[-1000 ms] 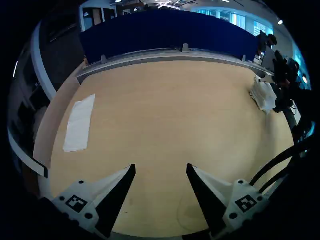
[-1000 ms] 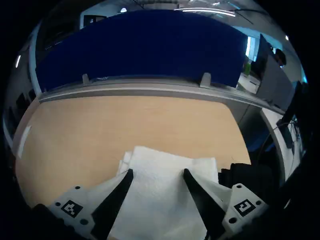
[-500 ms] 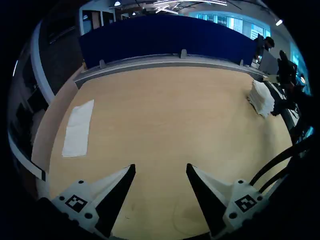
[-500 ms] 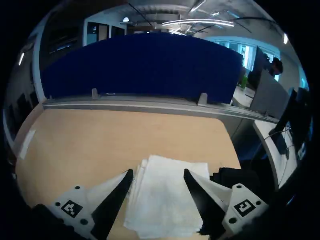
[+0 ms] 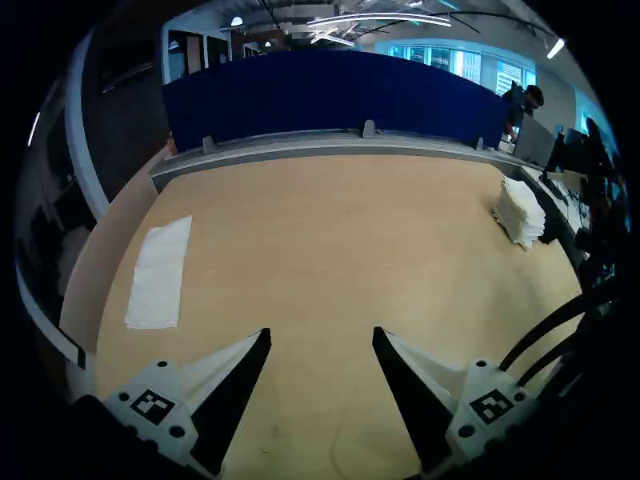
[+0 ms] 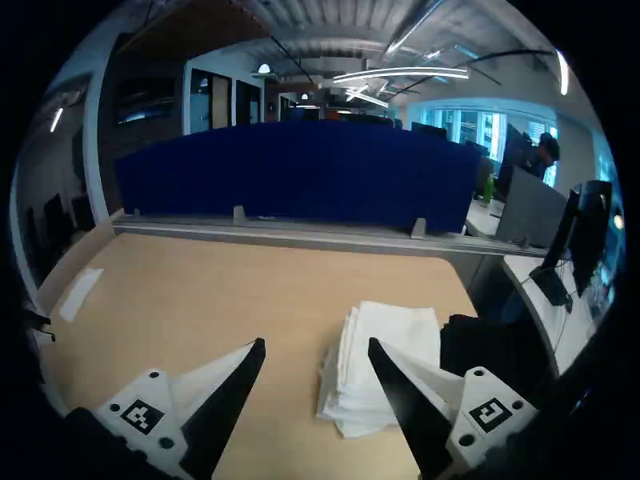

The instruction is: Fold towel

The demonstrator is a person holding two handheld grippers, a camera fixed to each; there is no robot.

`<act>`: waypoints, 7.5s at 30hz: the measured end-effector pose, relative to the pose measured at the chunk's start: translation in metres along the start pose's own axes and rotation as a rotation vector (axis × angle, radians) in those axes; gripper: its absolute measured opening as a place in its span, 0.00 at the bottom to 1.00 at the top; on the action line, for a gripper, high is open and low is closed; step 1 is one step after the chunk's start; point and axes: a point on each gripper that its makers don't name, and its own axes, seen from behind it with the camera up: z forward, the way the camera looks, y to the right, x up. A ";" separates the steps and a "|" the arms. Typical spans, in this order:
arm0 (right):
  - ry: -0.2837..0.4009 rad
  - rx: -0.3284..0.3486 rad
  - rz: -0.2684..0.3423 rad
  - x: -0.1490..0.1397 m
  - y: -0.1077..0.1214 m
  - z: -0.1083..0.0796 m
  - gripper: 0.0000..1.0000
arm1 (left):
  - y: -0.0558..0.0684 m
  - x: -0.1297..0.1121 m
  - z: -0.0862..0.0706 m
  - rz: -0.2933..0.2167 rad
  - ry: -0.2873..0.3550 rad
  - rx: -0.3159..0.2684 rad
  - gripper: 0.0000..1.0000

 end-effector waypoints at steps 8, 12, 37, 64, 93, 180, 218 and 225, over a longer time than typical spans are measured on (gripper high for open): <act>0.087 0.014 0.027 -0.006 -0.056 -0.054 1.00 | -0.004 0.021 0.002 -0.009 0.078 -0.011 0.94; 0.128 0.006 0.034 -0.011 -0.076 -0.068 1.00 | -0.005 0.030 0.002 -0.012 0.119 -0.013 0.94; 0.365 0.045 0.046 0.004 -0.148 -0.089 1.00 | -0.031 0.087 -0.011 -0.095 0.475 0.057 0.94; 0.357 -0.055 -0.086 -0.011 -0.159 -0.049 1.00 | -0.059 0.055 0.054 -0.060 0.698 0.134 0.94; 0.340 -0.066 -0.139 -0.015 -0.164 -0.044 1.00 | -0.055 0.048 0.090 -0.048 0.765 0.099 0.94; 0.503 -0.104 0.120 -0.104 -0.060 0.024 1.00 | -0.053 0.048 0.089 -0.044 0.768 0.089 0.94; 0.530 -0.122 0.042 -0.103 -0.077 0.026 1.00 | -0.054 0.048 0.090 -0.044 0.768 0.089 0.94; 0.530 -0.122 0.042 -0.104 -0.077 0.026 1.00 | -0.053 0.049 0.090 -0.044 0.768 0.089 0.94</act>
